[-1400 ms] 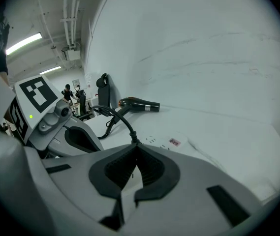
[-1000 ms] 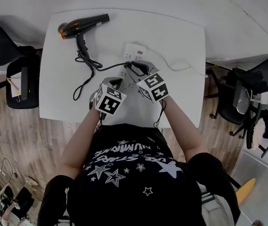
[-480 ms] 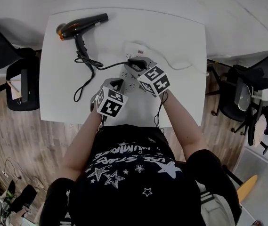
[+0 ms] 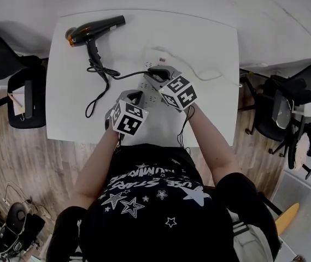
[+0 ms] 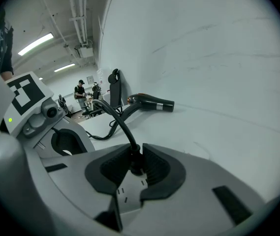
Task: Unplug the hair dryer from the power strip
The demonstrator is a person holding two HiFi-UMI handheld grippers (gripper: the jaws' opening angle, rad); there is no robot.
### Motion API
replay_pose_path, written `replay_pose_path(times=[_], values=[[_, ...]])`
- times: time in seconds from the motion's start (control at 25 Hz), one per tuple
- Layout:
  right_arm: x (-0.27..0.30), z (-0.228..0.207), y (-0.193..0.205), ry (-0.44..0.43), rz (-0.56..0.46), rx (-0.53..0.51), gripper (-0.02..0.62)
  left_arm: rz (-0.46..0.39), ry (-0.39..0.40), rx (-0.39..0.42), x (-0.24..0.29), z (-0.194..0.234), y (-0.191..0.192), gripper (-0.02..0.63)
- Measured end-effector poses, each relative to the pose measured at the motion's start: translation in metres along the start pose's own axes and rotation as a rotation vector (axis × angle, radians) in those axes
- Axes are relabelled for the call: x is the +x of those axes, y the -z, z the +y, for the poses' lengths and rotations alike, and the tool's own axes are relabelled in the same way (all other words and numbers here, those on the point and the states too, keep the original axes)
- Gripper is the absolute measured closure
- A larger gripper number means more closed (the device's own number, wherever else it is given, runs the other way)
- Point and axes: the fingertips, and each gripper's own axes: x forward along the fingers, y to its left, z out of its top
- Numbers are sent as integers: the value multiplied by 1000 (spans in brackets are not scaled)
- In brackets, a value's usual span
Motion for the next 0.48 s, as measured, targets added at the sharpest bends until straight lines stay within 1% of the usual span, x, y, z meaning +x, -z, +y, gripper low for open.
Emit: replay_pose_path(times=[0.08, 0.16, 0.24, 0.36, 0.4, 0.48], values=[[0, 1, -1, 29, 8, -34, 522, 6, -19, 15, 1, 0, 0, 598], [1, 2, -1, 38, 29, -76, 525, 14, -15, 3, 1, 0, 1, 598], [1, 3, 0, 1, 45, -76, 524, 21, -3, -7, 0, 0, 1, 598], [0, -1, 1, -83, 51, -6, 520, 14, 0, 3, 0, -2, 1, 598], [0, -1, 1, -97, 53, 2, 520, 10, -4, 9, -1, -2, 1, 598], [0, -1, 0, -92, 58, -8, 520, 4, -10, 15, -1, -1, 1, 598]])
